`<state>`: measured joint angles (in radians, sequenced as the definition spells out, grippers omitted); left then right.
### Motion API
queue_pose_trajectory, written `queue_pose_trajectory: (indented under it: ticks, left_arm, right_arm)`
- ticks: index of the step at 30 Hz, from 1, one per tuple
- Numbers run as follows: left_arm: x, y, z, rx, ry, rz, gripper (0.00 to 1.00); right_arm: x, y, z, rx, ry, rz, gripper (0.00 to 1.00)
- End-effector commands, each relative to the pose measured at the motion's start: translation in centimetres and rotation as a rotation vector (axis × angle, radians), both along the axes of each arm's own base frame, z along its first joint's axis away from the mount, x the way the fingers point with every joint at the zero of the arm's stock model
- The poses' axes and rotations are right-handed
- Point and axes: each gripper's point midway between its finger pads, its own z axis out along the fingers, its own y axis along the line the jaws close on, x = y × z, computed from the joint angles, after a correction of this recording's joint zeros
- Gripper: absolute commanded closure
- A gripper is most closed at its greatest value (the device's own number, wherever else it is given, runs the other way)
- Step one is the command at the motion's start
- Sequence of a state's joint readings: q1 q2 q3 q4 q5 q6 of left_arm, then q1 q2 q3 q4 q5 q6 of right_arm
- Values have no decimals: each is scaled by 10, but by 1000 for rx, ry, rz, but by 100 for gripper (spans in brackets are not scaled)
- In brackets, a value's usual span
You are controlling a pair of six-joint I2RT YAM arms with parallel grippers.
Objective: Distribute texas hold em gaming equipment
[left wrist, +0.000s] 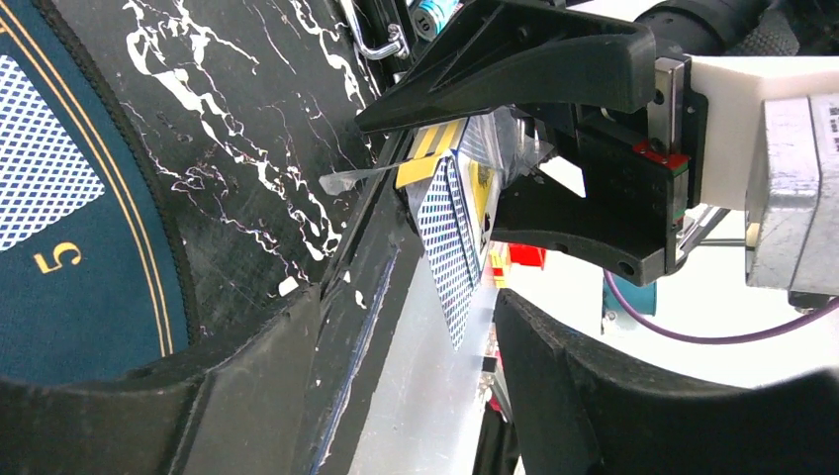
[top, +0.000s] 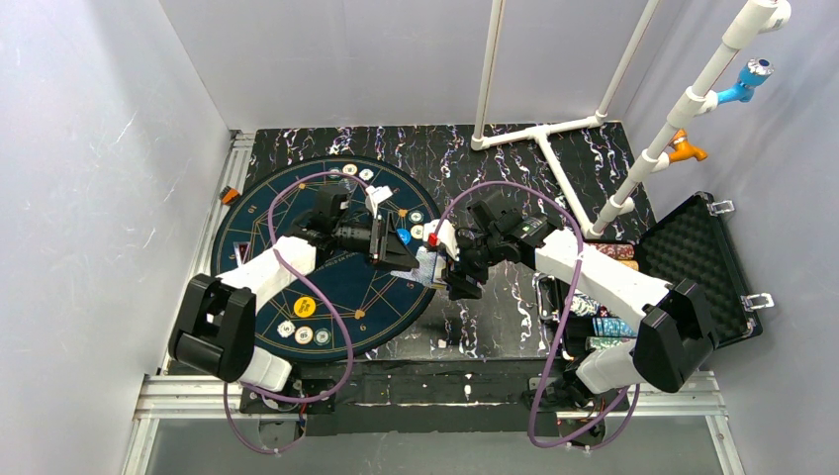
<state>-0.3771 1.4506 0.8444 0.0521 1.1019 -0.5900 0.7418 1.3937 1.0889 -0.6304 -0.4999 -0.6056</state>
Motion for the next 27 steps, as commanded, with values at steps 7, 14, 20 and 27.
queue_pose_trajectory:
  ticks: [7,14,20,27]
  left_arm:
    - [-1,-14,-6,26,32,-24,50]
    - [8,5,-6,13,75,40,71]
    - [7,11,2,-11,56,42,76]
    - [4,9,21,-44,-2,17,55]
  right_arm:
    - [3,15,40,106,-62,40,99]
    - [2,12,40,105,-67,36,99]
    - [3,12,37,98,-66,36,99]
    - [4,14,31,91,-57,33,99]
